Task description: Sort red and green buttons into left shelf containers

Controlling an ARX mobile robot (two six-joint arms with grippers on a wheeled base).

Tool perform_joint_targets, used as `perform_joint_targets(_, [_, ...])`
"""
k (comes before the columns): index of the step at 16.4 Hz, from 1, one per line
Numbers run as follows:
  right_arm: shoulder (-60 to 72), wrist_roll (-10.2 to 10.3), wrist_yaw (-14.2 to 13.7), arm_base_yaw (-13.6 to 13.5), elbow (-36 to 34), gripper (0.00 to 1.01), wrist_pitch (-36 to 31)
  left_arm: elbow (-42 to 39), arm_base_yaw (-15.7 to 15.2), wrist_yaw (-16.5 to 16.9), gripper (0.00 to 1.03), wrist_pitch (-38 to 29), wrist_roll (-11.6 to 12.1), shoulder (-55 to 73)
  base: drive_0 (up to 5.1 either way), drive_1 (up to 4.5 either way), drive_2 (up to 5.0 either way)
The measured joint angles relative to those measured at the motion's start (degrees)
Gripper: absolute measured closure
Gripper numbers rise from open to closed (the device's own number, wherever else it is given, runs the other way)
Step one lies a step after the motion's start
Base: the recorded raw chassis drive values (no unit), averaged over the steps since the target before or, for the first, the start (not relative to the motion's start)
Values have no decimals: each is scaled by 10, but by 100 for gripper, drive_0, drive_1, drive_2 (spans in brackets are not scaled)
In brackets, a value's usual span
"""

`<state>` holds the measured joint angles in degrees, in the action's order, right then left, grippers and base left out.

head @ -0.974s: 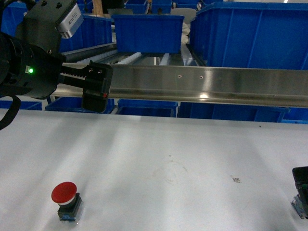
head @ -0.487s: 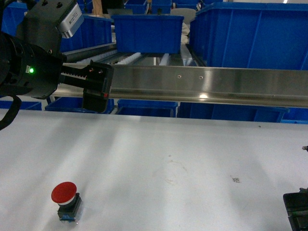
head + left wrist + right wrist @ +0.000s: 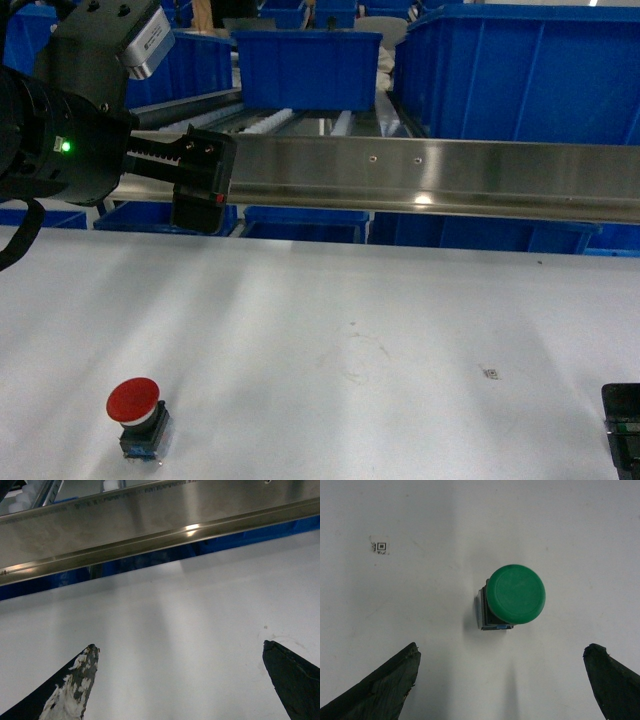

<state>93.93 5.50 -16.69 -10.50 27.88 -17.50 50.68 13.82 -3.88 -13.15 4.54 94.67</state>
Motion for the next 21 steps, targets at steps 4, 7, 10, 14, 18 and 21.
perform_joint_targets(4, [-3,-5,-13,0,7,3,-13,0,0,0,5,0,0,0,0,0,0])
perform_joint_targets(7, [-3,-6,-13,0,8,3,-13,0,0,0,5,0,0,0,0,0,0])
perform_joint_targets(10, [1,-9,-12,3,12,3,-9,0,0,0,5,0,0,0,0,0,0])
perform_joint_targets(14, [162,-43,19,15,218,3,90,0,0,0,5,0,0,0,0,0,0])
perform_joint_targets(18, [229,-50,15,32,301,3,145,0,0,0,5,0,0,0,0,0,0])
perform_joint_targets(21, [195,-50,31,58,265,3,133,0,1,0,5,0,0,0,0,0,0])
